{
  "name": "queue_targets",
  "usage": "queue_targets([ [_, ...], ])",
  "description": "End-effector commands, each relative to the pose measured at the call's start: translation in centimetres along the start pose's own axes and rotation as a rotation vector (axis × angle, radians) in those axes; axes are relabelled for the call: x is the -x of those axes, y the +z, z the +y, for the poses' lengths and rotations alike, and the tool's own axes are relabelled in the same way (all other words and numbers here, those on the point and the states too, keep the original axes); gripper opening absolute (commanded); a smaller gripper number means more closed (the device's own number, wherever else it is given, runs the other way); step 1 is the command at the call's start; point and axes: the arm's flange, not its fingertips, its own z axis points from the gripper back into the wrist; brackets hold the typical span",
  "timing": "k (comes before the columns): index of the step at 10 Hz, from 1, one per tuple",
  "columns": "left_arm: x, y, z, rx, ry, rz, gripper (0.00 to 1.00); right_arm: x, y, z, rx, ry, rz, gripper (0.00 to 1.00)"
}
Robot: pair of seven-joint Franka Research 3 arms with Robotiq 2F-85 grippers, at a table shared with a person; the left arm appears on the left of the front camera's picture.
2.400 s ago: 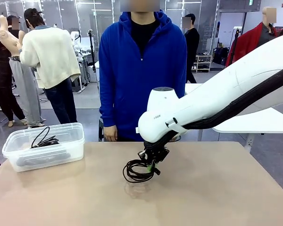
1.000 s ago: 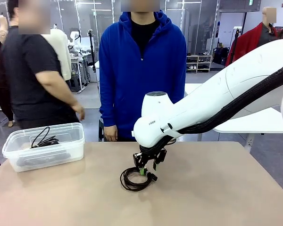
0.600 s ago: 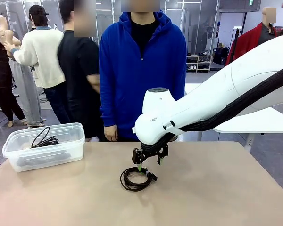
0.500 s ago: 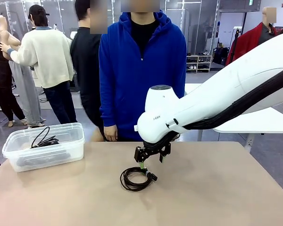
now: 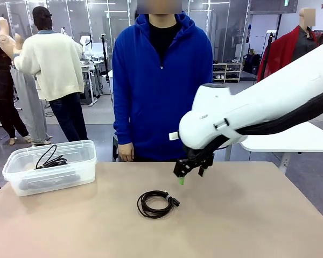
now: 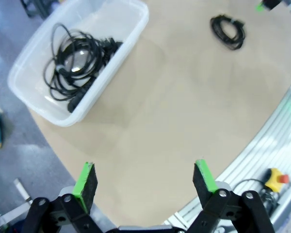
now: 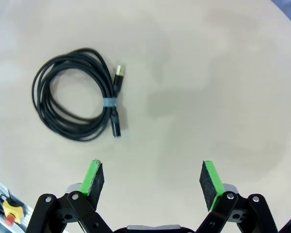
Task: Organize and store the cables.
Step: Place the USB Extension Cable into the Organizing box.
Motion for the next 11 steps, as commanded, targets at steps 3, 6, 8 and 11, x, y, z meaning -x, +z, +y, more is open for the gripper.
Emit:
queue_targets([
  [3,-7.0,-2.1,-4.5,0.02,0.032,0.221,1.0,7.5,4.5,-5.2,-0.039,0.096,-0.13,1.0],
  [6,-10.2,-4.3,-9.5,0.041,0.069,0.268,1.0,12.5,8.4,-8.0,-0.035,0.154,-0.266,1.0],
  [8,-13.3,-6.1,-14.4,0.035,0.186,0.353,1.0,15.2,10.7,-10.5,-0.145,0.149,-0.244,1.0],
  [11,-16.2,-9.2,-19.3,-0.127,0.26,0.348,1.0,18.9,13.6,-13.4,-0.133,0.331,-0.337,1.0],
])
